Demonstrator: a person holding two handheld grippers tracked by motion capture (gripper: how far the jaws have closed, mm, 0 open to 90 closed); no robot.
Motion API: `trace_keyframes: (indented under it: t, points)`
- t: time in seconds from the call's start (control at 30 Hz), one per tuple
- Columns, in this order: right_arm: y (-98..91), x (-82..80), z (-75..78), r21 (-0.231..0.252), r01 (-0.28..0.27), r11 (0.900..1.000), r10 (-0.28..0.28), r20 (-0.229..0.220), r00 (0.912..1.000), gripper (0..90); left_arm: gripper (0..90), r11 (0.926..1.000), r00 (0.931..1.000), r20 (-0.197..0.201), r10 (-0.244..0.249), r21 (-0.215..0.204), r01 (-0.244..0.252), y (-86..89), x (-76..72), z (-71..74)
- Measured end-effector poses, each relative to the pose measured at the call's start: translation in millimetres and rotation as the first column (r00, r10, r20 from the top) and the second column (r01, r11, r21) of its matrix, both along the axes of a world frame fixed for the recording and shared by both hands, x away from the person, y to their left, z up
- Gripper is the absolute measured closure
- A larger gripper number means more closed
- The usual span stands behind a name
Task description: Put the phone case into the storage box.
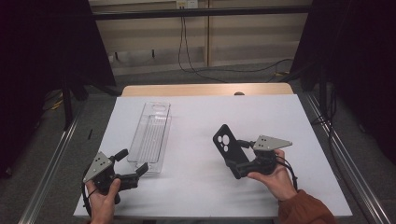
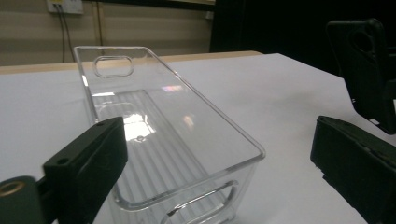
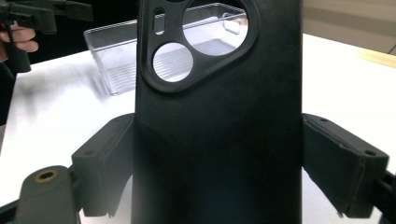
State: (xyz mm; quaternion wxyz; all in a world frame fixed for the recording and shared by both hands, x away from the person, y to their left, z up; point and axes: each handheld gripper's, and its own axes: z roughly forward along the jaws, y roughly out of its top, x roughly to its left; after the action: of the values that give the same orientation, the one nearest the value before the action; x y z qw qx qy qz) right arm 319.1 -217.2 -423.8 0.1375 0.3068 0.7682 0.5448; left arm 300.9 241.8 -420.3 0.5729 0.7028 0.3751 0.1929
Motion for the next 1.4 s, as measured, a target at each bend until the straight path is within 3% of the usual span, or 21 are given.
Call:
trace_keyframes:
  t: [0.37, 0.63, 0.83, 1.03, 1.07, 1.1, 1.2, 1.37, 1.4]
  points:
    - [13.6, -5.1, 0.6, 0.010, -0.056, 0.9984, 0.056, -0.006, 0.9984, 13.9, 5.8, 0.9948, 0.9948, -0.009, -0.102, -0.005, 0.102, -10.2, 3.4, 1.9]
    - [19.9, -7.5, 0.8, 0.012, -0.073, 0.9973, 0.073, -0.003, 0.9973, 13.8, 7.2, 0.9806, 0.9806, -0.016, -0.195, -0.017, 0.195, -24.5, 6.3, 3.0]
    - [24.8, -9.0, -0.3, 0.011, -0.090, 0.9959, 0.090, -0.008, 0.9959, 13.8, 7.9, 0.9593, 0.9592, -0.023, -0.282, -0.026, 0.281, -37.5, 7.3, 6.1]
    - [28.3, -10.1, 0.2, 0.017, -0.105, 0.9944, 0.105, -0.009, 0.9945, 13.8, 4.4, 0.9540, 0.9540, -0.007, -0.300, 0.001, 0.300, -47.6, 8.8, 7.5]
    - [28.7, -10.0, 0.2, 0.018, -0.107, 0.9942, 0.107, -0.008, 0.9943, 13.8, 4.3, 0.9497, 0.9497, -0.013, -0.313, -0.015, 0.313, -49.8, 8.6, 9.0]
    - [29.2, -10.2, 0.5, 0.016, -0.106, 0.9942, 0.106, -0.010, 0.9943, 13.8, 4.3, 0.9357, 0.9360, -0.016, -0.352, -0.034, 0.351, -55.1, 8.3, 12.9]
    - [29.3, -10.4, 0.6, 0.018, -0.103, 0.9945, 0.103, -0.009, 0.9946, 13.8, 3.9, 0.9336, 0.9338, -0.004, -0.358, -0.024, 0.358, -60.2, 8.4, 15.5]
    - [31.1, -11.0, 1.7, 0.023, -0.119, 0.9927, 0.119, -0.009, 0.9929, 13.8, 3.8, 0.9166, 0.9168, -0.026, -0.398, -0.046, 0.397, -75.0, 13.4, 18.5]
    - [31.1, -11.0, 1.7, 0.023, -0.119, 0.9927, 0.119, -0.009, 0.9929, 13.8, 3.8, 0.9159, 0.9160, -0.023, -0.400, -0.040, 0.399, -78.1, 14.1, 19.2]
